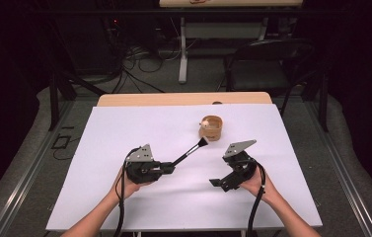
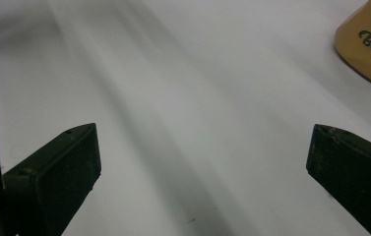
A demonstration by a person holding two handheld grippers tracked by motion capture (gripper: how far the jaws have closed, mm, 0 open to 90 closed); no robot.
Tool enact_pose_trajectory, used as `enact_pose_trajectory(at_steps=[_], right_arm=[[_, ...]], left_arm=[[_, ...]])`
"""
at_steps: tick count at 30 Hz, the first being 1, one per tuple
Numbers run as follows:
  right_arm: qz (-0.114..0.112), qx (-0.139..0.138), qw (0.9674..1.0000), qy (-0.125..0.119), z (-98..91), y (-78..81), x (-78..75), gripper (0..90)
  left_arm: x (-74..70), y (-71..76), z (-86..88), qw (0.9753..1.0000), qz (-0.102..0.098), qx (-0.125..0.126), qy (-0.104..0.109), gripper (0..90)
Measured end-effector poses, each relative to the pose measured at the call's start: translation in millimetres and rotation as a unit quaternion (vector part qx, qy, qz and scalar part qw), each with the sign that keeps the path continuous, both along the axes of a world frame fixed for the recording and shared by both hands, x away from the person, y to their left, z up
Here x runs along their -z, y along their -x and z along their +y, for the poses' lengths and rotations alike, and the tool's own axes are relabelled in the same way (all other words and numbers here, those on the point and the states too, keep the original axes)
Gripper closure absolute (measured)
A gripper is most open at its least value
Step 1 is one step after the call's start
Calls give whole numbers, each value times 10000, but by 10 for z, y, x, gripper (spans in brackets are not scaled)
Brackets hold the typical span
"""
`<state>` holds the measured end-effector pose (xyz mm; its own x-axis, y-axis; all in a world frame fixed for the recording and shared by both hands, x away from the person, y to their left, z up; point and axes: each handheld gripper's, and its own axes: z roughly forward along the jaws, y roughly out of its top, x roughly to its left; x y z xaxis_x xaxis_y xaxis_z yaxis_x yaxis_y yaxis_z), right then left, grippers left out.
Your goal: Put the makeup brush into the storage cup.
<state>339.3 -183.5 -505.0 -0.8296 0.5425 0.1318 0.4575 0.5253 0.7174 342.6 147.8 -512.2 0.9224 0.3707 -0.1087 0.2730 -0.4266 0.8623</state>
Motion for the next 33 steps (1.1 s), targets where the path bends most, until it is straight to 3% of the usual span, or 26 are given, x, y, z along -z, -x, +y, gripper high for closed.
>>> enact_pose_trajectory(at_steps=[8,13,17,24,33], right_arm=[[-59,53,9998,-198,70,20,-5,0],[-60,28,9989,-461,89,22,0,0],[17,70,9975,-704,113,6,-2,0],[-166,39,9952,-959,253,33,-65,0],[-235,-9,9909,-1323,414,-28,-169,0]], left_arm=[[10,13,-5,9996,-52,-123,251,794],[35,7,-19,9993,6,-141,343,794],[47,1,-33,9994,14,-132,330,794],[57,15,-72,9994,-11,-133,334,794],[79,11,-110,9995,32,-66,300,793]])
